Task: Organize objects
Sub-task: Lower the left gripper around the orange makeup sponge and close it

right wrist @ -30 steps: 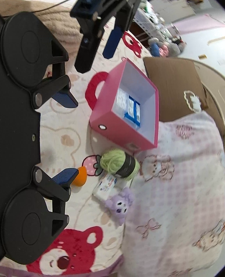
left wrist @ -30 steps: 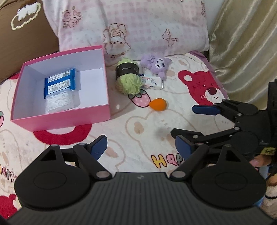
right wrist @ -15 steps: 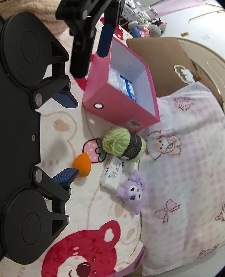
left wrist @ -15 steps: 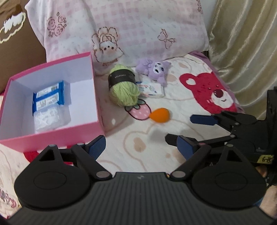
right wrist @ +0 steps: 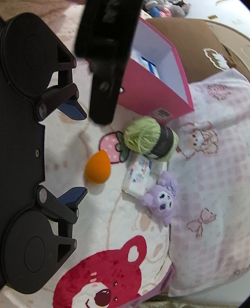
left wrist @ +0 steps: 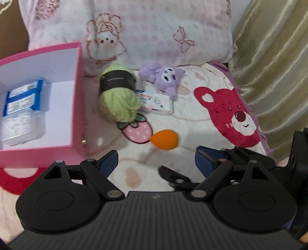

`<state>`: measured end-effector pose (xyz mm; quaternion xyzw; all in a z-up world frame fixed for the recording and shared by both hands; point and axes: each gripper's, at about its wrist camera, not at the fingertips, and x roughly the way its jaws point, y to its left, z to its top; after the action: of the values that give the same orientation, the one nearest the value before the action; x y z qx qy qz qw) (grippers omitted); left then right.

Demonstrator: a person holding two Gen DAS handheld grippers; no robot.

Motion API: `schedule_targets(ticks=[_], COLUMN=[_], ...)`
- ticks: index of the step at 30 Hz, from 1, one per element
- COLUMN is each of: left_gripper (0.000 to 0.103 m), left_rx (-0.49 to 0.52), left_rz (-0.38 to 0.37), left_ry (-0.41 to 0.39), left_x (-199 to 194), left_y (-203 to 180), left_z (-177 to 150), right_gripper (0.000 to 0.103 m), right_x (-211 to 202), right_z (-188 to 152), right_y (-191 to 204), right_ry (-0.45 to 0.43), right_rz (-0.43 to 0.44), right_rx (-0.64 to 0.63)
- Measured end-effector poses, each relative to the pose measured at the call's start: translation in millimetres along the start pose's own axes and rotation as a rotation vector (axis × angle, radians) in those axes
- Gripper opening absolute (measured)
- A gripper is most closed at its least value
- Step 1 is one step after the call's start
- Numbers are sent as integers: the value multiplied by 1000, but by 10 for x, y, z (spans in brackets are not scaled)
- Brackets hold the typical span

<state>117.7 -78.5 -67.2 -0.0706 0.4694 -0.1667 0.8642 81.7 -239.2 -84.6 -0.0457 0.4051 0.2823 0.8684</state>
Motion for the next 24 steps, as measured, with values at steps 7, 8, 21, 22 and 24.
schedule_targets(ticks=[7,8,21,22,24], left_gripper=[81,81,60,58,58], left_rx=[-21,-9,12,7,-21], left_rz=[-44,-52,-31,-34,-54], left_ry=[-72,-76,-108,-105,-109], left_x=[143,163,532,563,612], left_y=[111,108,67,71,98], left_z=[-58,-80,-256,-256,-249], right_gripper=[80,80,80,79,80], right_x=[238,268,385,407,452], right_z=[-73,-65,-110,-96,-84], right_y=[83,83,130,110,95], right_ry=[-22,-15,-32,-32,-31], right_rz=[-96,-93,-67,-71,-89], right_rx=[-11,-2,28,30,27])
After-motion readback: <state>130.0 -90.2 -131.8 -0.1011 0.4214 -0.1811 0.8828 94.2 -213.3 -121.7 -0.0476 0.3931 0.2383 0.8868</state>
